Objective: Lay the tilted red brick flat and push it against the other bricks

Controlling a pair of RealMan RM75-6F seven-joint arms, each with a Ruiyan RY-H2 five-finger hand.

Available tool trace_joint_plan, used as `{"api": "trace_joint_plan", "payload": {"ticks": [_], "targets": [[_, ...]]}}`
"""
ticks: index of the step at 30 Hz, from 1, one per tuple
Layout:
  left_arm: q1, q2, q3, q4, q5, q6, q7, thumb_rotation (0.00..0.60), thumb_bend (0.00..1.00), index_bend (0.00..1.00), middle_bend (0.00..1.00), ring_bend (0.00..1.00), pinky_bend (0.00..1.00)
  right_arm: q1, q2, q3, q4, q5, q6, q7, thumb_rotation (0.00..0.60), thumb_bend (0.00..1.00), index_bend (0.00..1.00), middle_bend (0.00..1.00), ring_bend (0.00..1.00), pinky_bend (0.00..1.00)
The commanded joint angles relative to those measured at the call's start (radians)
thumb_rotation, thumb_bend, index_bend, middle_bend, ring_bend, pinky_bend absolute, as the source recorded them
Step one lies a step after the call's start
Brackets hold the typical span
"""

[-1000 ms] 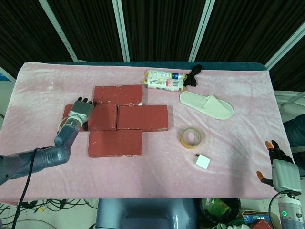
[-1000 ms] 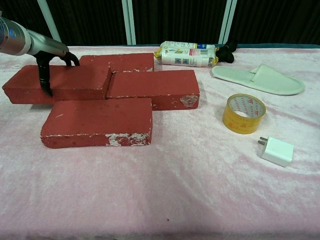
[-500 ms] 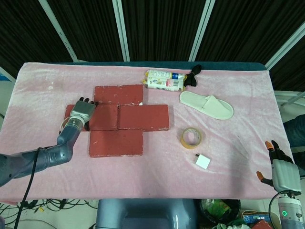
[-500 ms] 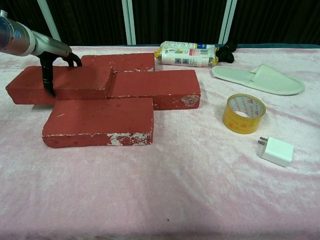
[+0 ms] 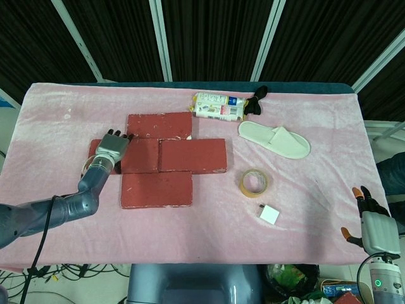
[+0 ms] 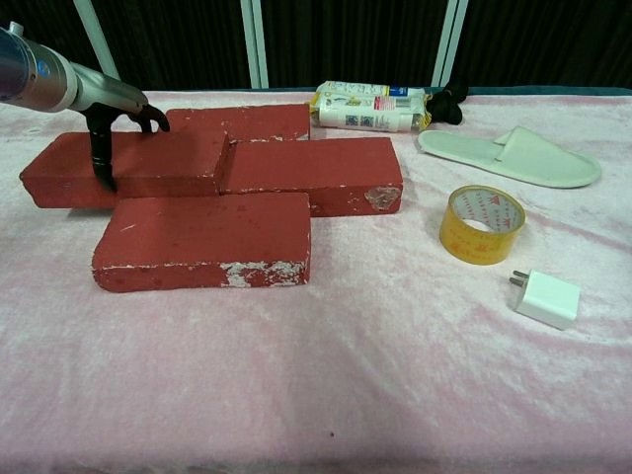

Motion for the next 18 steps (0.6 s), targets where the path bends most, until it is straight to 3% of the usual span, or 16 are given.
{"api": "trace_joint_plan", "payload": {"ticks": [1, 18], "targets": [[0.001, 0.003, -0.004, 0.000, -0.006, -0.006, -0.007, 0.600, 0.00, 0.00, 0.08, 0.00, 0.00, 0.000, 0.000, -0.001, 0.001, -0.002, 0.001, 0.000, 0.600, 0.16, 0.08, 0.01, 0.15, 0.23], [0.015, 0.047, -0.044, -0.038, 0.029, -0.007, -0.064, 0.600, 0.00, 0.00, 0.04, 0.00, 0.00, -0.001, -0.003, -0.002, 0.008, -0.015, 0.009, 0.000, 0.600, 0.16, 0.08, 0.01, 0.15, 0.23]]}}
